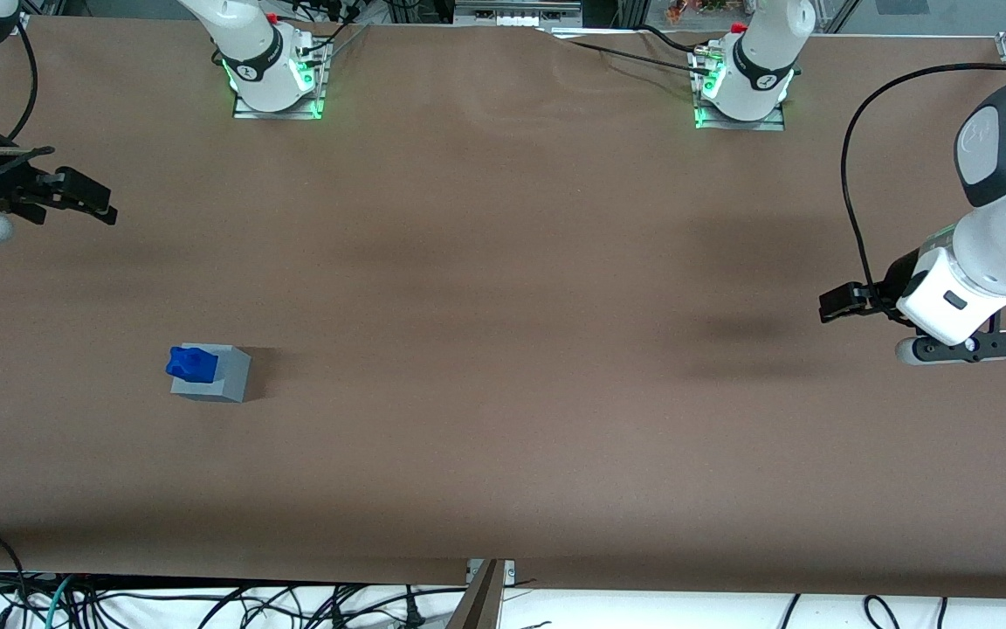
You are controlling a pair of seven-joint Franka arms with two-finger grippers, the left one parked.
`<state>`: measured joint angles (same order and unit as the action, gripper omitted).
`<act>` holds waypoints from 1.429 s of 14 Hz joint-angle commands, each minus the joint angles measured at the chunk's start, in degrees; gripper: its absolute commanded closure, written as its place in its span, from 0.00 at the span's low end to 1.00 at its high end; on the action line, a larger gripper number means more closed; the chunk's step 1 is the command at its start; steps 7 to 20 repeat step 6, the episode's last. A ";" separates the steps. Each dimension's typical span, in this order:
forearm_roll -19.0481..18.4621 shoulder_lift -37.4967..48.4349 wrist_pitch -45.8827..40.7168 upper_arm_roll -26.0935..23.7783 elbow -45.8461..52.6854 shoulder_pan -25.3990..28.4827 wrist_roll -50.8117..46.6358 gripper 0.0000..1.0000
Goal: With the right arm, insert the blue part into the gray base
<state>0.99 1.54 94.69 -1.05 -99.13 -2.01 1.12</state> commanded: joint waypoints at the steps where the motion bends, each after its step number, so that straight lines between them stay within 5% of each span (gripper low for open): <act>1: -0.64 0.58 -1.09 -1.24 -0.80 -1.51 1.07 0.00; 20: -0.72 -1.19 -1.27 -1.06 1.40 -0.89 0.99 0.00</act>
